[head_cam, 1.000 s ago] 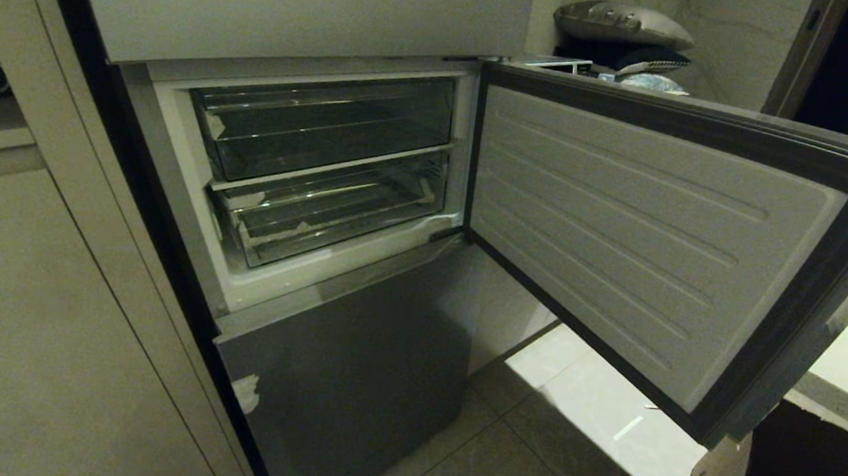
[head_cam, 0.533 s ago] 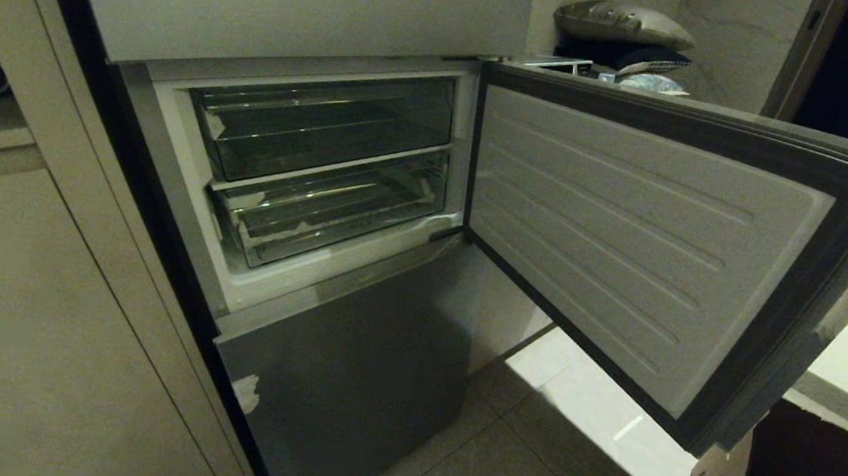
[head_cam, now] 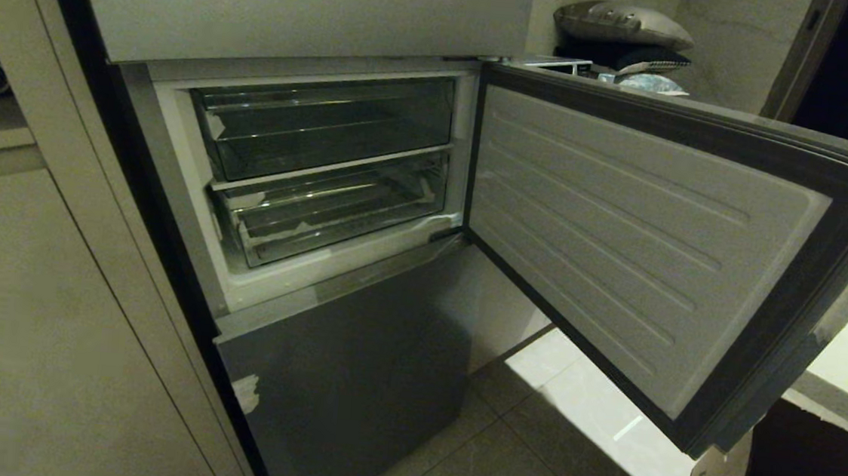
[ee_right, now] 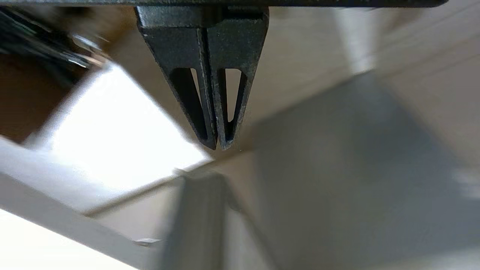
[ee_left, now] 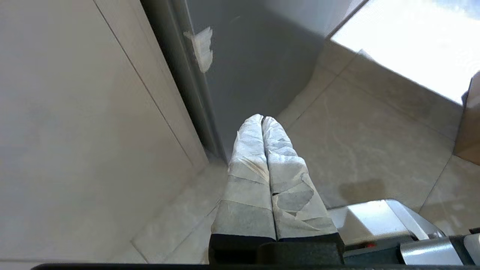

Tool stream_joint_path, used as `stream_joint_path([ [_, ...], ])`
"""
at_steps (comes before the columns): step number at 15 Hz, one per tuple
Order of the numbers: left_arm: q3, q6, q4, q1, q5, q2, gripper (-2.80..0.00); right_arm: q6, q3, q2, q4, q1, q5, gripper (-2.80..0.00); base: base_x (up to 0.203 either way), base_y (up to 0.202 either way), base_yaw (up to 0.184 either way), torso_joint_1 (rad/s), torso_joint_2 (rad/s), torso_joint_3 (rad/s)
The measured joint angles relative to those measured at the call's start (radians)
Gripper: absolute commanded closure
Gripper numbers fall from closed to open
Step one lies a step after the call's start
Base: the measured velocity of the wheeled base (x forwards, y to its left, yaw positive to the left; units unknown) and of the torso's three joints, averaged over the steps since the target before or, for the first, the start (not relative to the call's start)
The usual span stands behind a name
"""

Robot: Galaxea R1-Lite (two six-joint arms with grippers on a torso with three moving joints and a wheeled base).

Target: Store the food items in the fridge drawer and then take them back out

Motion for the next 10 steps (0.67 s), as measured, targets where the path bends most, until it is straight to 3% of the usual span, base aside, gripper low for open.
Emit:
stream_joint_path([
  [3, 0.0, 0.015, 0.003, 0.007, 0.003, -0.099, 0.0, -0.049, 0.039, -0.115, 0.046, -0.002, -0.143, 0.0, 0.0, 0.0, 0.0, 0.0, 0.0, 0.0],
  [5, 0.001, 0.017, 0.001, 0.017, 0.003, -0.186, 0.0, -0.036, 0.049, -0.146, 0.045, -0.002, -0.155, 0.0, 0.0, 0.0, 0.0, 0.0, 0.0, 0.0],
  [7, 0.002, -0.046, -0.001, 0.022, 0.034, -0.227, 0.0, -0.028, 0.052, -0.16, 0.044, -0.002, -0.158, 0.0, 0.0, 0.0, 0.0, 0.0, 0.0, 0.0],
  [10, 0.002, -0.058, -0.001, 0.024, 0.037, -0.25, 0.0, -0.016, 0.061, -0.168, 0.009, -0.003, -0.159, 0.0, 0.0, 0.0, 0.0, 0.0, 0.0, 0.0],
])
